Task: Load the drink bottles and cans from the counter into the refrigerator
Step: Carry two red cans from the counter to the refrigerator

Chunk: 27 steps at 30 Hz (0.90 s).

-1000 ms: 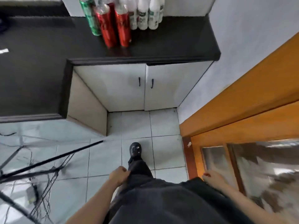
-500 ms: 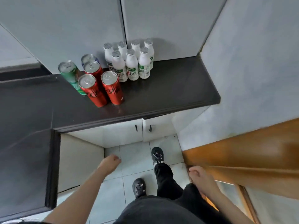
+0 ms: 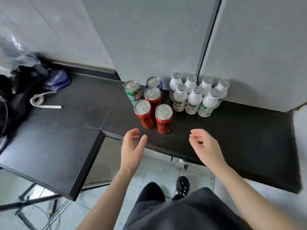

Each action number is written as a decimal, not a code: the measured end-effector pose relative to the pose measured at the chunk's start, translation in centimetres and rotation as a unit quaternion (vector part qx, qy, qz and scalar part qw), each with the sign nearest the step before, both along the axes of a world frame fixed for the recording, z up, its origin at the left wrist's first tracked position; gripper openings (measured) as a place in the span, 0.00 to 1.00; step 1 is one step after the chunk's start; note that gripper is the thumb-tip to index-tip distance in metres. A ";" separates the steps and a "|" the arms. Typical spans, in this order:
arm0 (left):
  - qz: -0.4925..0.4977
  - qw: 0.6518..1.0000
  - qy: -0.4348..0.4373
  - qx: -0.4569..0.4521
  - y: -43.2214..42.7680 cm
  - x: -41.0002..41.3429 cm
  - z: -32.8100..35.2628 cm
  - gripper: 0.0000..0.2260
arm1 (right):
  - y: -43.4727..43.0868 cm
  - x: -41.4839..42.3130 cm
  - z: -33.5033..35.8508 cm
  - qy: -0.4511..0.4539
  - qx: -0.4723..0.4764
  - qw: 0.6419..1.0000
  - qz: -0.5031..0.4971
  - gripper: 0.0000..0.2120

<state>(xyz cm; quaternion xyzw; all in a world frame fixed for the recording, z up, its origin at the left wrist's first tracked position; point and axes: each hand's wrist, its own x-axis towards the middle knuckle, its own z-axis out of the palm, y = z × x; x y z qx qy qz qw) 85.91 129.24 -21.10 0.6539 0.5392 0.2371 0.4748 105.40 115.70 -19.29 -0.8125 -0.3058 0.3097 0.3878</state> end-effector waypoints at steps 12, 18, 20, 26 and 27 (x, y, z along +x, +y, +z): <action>-0.123 0.986 0.021 0.114 6.8 3.5 1.9 0.34 | 9.3 -2.0 0.3 -0.112 0.087 0.988 0.068 0.35; -0.176 0.980 -0.008 0.095 8.9 3.6 0.7 0.32 | 10.3 -3.6 -0.5 -0.099 0.098 0.990 0.003 0.30; -0.198 0.974 -0.024 0.108 9.5 3.2 0.4 0.32 | 10.5 -4.3 -0.5 -0.104 0.099 0.989 -0.017 0.29; -0.253 0.960 -0.082 0.083 10.1 1.5 -0.3 0.34 | 10.4 -6.8 -0.6 -0.077 0.076 0.981 -0.164 0.30; -0.272 0.953 -0.104 0.083 10.0 1.4 -0.2 0.33 | 9.8 -7.2 -0.6 -0.069 0.069 0.976 -0.193 0.30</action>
